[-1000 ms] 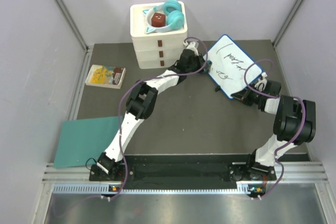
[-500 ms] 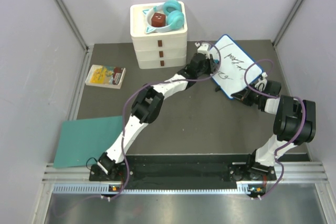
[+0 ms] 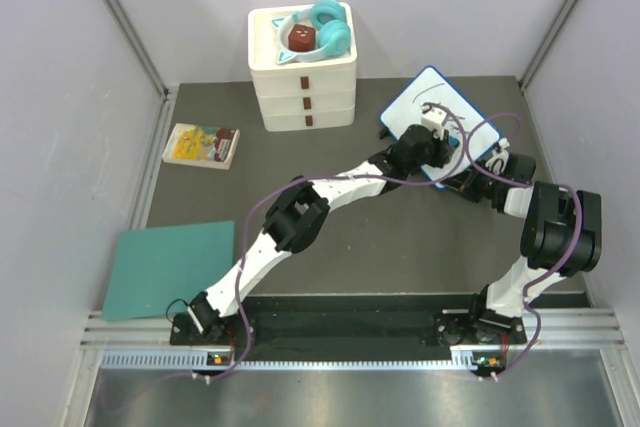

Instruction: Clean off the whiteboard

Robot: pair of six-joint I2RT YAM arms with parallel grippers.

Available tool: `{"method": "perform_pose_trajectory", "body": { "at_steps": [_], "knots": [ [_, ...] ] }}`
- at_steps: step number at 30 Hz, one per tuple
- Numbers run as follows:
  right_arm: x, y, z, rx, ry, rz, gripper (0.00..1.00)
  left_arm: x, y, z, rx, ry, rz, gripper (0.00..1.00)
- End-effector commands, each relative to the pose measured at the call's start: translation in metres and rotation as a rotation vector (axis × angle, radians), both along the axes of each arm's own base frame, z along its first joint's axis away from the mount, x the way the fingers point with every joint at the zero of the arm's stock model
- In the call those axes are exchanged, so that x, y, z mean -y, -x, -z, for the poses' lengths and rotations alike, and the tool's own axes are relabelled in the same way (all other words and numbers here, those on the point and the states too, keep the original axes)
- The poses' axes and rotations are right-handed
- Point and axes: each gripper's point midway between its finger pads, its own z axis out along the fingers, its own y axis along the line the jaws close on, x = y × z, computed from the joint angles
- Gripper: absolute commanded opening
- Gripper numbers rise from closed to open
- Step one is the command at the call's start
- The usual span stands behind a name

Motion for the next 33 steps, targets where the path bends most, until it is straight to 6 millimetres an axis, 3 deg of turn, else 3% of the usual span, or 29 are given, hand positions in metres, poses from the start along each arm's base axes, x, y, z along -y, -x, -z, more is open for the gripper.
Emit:
{"method": "perform_pose_trajectory", "body": {
  "at_steps": [1,7,12,14,16,22,29,30,33],
  "knots": [
    [-0.01,0.052,0.048,-0.259,0.002,-0.016,0.0,-0.022,0.032,0.095,-0.163,-0.239,-0.013,0.0],
    [-0.01,0.051,0.048,-0.258,0.002,-0.016,0.0,-0.046,0.009,0.117,-0.293,-0.191,-0.097,0.0],
    [-0.01,0.052,0.048,-0.259,0.002,-0.016,0.0,-0.065,0.003,0.14,-0.384,-0.181,-0.159,0.0],
    [-0.01,0.052,0.048,-0.26,0.001,-0.015,0.0,-0.073,-0.004,0.136,-0.372,-0.162,-0.226,0.0],
    [-0.01,0.052,0.048,-0.258,0.002,-0.016,0.0,-0.087,-0.009,0.144,-0.388,-0.178,-0.3,0.0],
    [-0.01,0.052,0.048,-0.258,0.002,-0.016,0.0,-0.104,-0.02,0.132,-0.358,-0.234,-0.39,0.0],
    [-0.01,0.052,0.048,-0.259,0.001,-0.015,0.0,-0.14,-0.041,0.122,-0.291,-0.319,-0.583,0.0],
    [-0.01,0.053,0.048,-0.259,0.001,-0.015,0.0,-0.142,-0.042,0.123,-0.296,-0.319,-0.592,0.0],
    [-0.01,0.052,0.048,-0.26,0.001,-0.014,0.0,-0.123,-0.039,0.121,-0.302,-0.277,-0.506,0.0]
  ]
}}
